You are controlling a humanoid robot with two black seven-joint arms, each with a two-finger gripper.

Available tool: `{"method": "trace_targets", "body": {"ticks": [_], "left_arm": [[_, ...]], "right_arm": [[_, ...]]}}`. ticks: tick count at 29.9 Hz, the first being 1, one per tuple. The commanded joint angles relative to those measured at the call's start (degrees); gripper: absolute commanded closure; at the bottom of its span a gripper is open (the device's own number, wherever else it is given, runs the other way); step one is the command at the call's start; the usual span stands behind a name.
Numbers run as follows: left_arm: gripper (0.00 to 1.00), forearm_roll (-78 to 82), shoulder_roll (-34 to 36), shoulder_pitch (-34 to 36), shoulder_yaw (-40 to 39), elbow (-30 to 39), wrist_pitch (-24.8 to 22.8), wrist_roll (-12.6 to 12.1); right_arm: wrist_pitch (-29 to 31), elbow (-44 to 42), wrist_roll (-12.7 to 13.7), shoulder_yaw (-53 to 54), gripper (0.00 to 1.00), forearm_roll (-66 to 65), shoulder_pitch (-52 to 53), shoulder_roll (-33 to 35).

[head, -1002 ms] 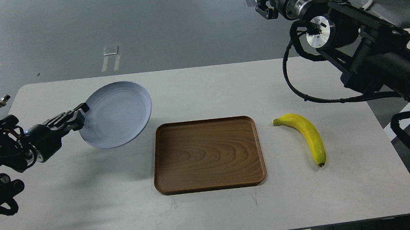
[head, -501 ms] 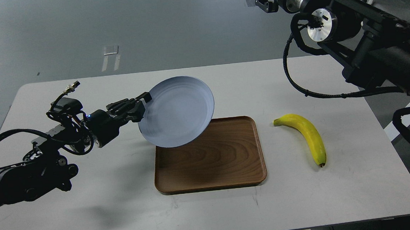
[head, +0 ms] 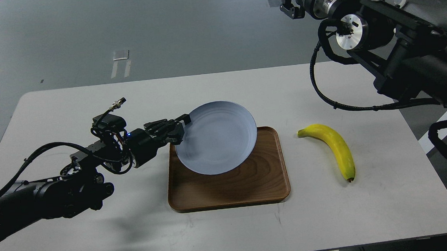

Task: Place banana on plate with both arms
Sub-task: 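Lower the plate onto the wooden tray and open the left gripper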

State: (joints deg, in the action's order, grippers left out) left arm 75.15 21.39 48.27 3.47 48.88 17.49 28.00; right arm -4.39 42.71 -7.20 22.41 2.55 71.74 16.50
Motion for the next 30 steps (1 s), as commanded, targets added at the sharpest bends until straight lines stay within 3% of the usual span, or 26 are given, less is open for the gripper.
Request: {"method": "trace_targets", "body": {"ticks": [1, 23, 28, 30], "left_arm": [[1.00, -0.09, -2.49, -0.19, 2.33, -2.04, 0.17, 0.00], [1.00, -0.09, -7.50, -1.95, 2.42, -5.82, 0.53, 0.00], [0.80, -0.09, -7.59, -2.04, 2.42, -5.82, 1.40, 0.00], [0.66, -0.09, -7.94, -2.13, 2.42, -5.82, 1.58, 0.00]], "right_arm": [[-0.01, 0.00, 0.00, 0.00, 0.00, 0.00, -0.02, 0.28], [-0.01, 0.44, 0.00, 0.44, 0.00, 0.00, -1.52, 0.99], [-0.01, 0.36, 0.00, 0.62, 0.00, 0.00, -1.52, 0.99], [-0.01, 0.27, 0.00, 0.62, 0.00, 0.00, -1.61, 0.99]]}}
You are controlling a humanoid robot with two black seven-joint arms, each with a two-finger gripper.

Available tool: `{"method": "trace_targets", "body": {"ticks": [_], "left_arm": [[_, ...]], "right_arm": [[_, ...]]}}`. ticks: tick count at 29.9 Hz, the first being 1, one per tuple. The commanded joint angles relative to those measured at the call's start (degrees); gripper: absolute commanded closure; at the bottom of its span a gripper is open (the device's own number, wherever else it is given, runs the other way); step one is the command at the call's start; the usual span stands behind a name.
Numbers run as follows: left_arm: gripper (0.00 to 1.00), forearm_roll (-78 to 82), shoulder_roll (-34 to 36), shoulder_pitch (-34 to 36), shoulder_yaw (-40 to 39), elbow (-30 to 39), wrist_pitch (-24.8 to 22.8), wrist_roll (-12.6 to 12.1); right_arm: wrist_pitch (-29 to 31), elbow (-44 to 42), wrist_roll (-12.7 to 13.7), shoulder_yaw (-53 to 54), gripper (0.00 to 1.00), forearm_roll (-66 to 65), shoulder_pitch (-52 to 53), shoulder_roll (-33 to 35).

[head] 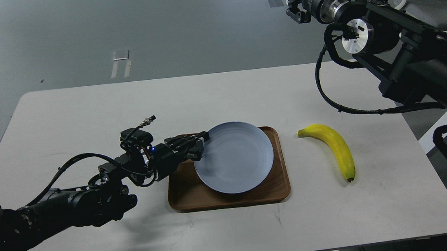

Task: Place banana on plate with both arms
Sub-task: 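Lower the plate onto the wooden tray and open the left gripper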

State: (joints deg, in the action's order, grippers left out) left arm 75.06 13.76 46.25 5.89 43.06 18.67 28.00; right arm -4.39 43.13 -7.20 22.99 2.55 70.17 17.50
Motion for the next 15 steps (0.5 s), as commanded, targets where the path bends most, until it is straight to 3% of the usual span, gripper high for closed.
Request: {"method": "trace_targets", "body": {"ticks": [1, 4, 6, 7, 9, 13, 15], "left_arm": [[0.58, -0.09, -0.49, -0.28, 0.00, 0.09, 0.66, 0.00], [0.53, -0.01, -1.54, -0.63, 0.00, 0.18, 2.41, 0.00], [0.34, -0.09, -1.72, -0.72, 0.00, 0.18, 3.21, 0.00], [0.17, -0.79, -1.63, -0.72, -0.08, 0.18, 3.30, 0.00], [0.06, -1.32, -1.19, -0.63, -0.78, 0.18, 3.83, 0.00], [0.02, -8.93, -0.66, 0.86, -2.36, 0.18, 9.08, 0.00], [0.02, -13.86, -0.31, 2.26, -2.98, 0.18, 9.33, 0.00]], "right_arm": [[-0.01, -0.15, -0.09, 0.21, 0.00, 0.00, -0.21, -0.01], [-0.01, -0.33, -0.09, 0.30, 0.00, 0.00, -0.56, -0.01], [-0.01, -0.33, -0.18, 0.39, 0.00, 0.00, -0.56, -0.01], [-0.01, -0.42, -0.27, 0.39, 0.00, 0.00, -0.56, -0.01], [-0.01, -0.42, -0.27, 0.30, 0.00, 0.00, -0.56, -0.01], [-0.01, -0.07, -0.62, -0.57, 0.00, -0.35, -0.65, 0.95], [-0.01, 0.28, -0.70, -0.66, 0.00, -0.53, -0.48, 1.66]]}}
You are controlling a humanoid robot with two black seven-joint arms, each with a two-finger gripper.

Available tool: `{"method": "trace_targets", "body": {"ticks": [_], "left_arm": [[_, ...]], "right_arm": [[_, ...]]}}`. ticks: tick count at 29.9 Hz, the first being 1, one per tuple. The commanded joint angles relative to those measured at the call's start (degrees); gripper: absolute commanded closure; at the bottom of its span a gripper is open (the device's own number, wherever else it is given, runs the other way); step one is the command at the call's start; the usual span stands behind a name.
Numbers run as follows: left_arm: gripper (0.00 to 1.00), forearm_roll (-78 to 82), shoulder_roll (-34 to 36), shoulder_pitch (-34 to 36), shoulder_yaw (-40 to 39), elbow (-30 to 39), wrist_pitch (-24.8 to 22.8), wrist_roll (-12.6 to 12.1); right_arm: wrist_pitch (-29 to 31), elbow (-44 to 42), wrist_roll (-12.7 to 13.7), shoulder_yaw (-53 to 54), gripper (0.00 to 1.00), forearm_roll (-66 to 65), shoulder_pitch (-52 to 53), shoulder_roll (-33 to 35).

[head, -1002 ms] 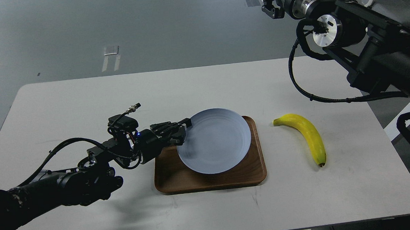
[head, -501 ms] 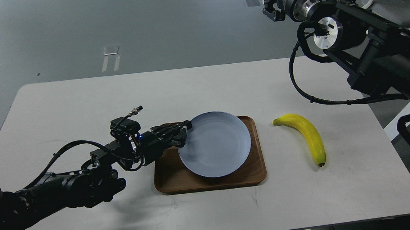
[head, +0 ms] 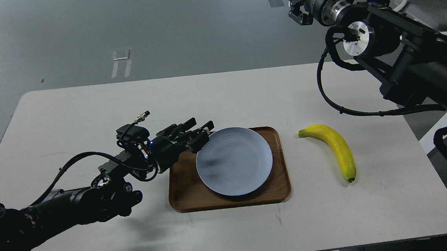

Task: Place banana on plate with both arms
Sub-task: 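Lower the plate onto the wooden tray and open the left gripper, then withdraw the left gripper and move the right gripper toward the banana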

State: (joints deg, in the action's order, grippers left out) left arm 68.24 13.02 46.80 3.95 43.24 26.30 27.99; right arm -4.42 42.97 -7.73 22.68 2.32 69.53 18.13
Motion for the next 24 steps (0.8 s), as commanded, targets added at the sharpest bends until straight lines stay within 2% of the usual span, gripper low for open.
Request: {"method": "trace_targets", "body": {"ticks": [1, 4, 6, 7, 9, 10, 11, 13, 15, 16, 18, 19, 21, 24], "left_arm": [[0.02, -12.46, 1.30, 3.89, -1.39, 0.09, 1.70, 0.01], [0.02, -25.14, 3.32, 8.47, -1.57, 0.44, 0.60, 0.01], [0.02, -37.68, 5.60, 12.60, -1.83, 0.53, -4.04, 0.01], [0.02, -37.74, 5.61, 12.62, -1.84, 0.53, -4.07, 0.01], [0.02, -48.33, 8.50, 15.94, -4.02, 0.44, -10.28, -0.56], [0.02, -50.29, 9.29, 16.57, -4.82, 0.35, -11.79, -1.96], [0.02, -53.44, 10.69, 17.18, -7.17, 0.27, -14.67, -5.02], [0.02, -55.40, 11.76, 17.27, -10.35, 0.18, -16.98, -8.20], [0.02, -56.81, 13.16, 17.01, -18.75, 0.26, -20.57, -13.64], [0.02, -56.82, 13.52, 16.75, -20.89, 0.27, -21.29, -14.88], [0.02, -56.90, 15.09, 16.22, -26.77, 0.27, -25.84, -19.00], [0.02, -56.90, 15.10, 16.22, -26.80, 0.27, -25.86, -19.02], [0.02, -58.30, 17.12, 14.91, -30.56, 0.18, -31.64, -20.60], [0.02, -60.68, 18.00, 13.50, -32.16, 0.53, -35.18, -20.69]], "right_arm": [[-0.15, 0.71, -0.18, -0.79, 0.00, -1.61, 0.26, 1.38], [-0.42, 1.94, -0.70, -2.72, 0.00, -8.20, 0.35, 2.43], [-0.42, 5.18, -2.28, -3.87, 0.00, -14.60, 0.00, 5.67], [-0.42, 5.20, -2.28, -3.87, 0.00, -14.63, -0.01, 5.69], [-0.42, 8.61, -3.95, -6.31, 0.00, -21.54, -0.36, 8.75], [-0.42, 9.32, -4.39, -7.29, 0.00, -23.49, -0.53, 9.64], [-0.42, 10.46, -5.26, -9.04, 0.00, -27.42, -0.79, 11.04], [-0.42, 11.69, -5.80, -11.15, 0.00, -32.01, -1.15, 12.63], [-1.11, 13.54, -5.89, -15.80, 0.00, -44.27, -1.85, 15.87], [-1.73, 13.89, -5.98, -16.87, 0.00, -47.56, -1.94, 16.67], [-4.80, 15.56, -6.50, -20.81, 0.00, -57.48, -3.08, 19.56], [-4.81, 15.57, -6.50, -20.83, 0.00, -57.52, -3.08, 19.58], [-6.65, 16.70, -6.50, -23.54, 0.00, -61.11, -4.48, 22.20], [-7.10, 20.21, -6.42, -25.13, 0.03, -61.30, -5.89, 26.07]]}}
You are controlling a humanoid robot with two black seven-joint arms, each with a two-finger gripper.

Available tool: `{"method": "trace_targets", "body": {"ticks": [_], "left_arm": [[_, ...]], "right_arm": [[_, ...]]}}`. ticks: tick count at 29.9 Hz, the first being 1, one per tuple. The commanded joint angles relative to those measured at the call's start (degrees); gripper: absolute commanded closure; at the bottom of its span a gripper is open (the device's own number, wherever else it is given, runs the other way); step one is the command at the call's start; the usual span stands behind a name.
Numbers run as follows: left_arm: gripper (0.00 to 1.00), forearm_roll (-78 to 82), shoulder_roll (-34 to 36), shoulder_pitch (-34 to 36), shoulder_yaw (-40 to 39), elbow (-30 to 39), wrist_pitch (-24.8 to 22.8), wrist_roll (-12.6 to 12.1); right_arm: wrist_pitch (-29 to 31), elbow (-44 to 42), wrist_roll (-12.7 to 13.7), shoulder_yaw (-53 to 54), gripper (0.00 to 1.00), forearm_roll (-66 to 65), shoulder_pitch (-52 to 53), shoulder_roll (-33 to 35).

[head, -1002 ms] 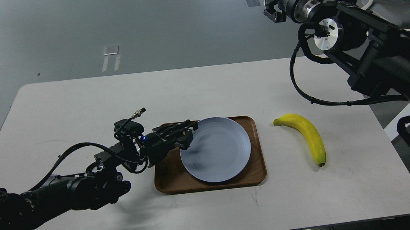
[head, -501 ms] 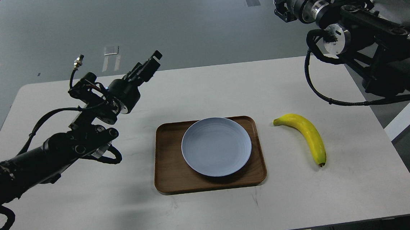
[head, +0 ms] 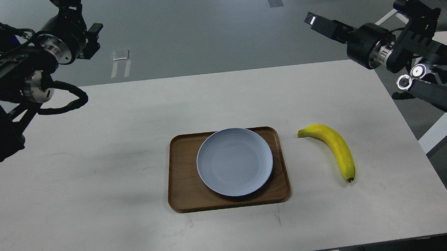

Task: Place banana on plate with both arms
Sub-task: 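Withdraw the left gripper and move the right gripper toward the banana, then grasp the yellow banana with the right gripper and lift it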

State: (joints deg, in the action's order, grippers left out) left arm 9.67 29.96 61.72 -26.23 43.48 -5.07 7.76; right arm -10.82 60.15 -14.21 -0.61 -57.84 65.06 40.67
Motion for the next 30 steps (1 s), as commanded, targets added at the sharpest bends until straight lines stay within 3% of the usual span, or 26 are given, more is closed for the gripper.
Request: {"method": "trace_targets", "body": {"ticks": [1, 12, 16, 22, 30], "left_arm": [[0.02, -3.24, 1.16, -2.38, -1.99, 0.46, -4.59, -0.47], [0.02, -7.74, -0.25, -6.17, -6.20, 0.81, -8.12, 1.02], [0.02, -7.30, -0.51, -6.26, -5.51, 0.81, -8.12, 3.66], [0.02, -6.68, -0.42, -8.46, -5.24, 0.81, -7.94, 6.83], [0.02, -6.42, 0.10, -8.90, -5.24, 0.81, -7.59, 7.27]], "right_arm": [[-0.87, 5.04, 0.06, -2.38, 0.03, -1.48, -2.91, 4.84], [-4.74, 7.53, 0.06, -3.17, 0.04, -8.86, -12.24, 8.37], [-4.82, 7.44, 0.06, -3.17, 0.04, -8.87, -13.91, 8.19], [-4.82, 6.30, 0.41, -3.88, 0.04, -8.87, -19.44, 5.39], [-4.91, 3.22, 0.32, -5.72, 0.08, -8.87, -21.21, 0.03]]}}
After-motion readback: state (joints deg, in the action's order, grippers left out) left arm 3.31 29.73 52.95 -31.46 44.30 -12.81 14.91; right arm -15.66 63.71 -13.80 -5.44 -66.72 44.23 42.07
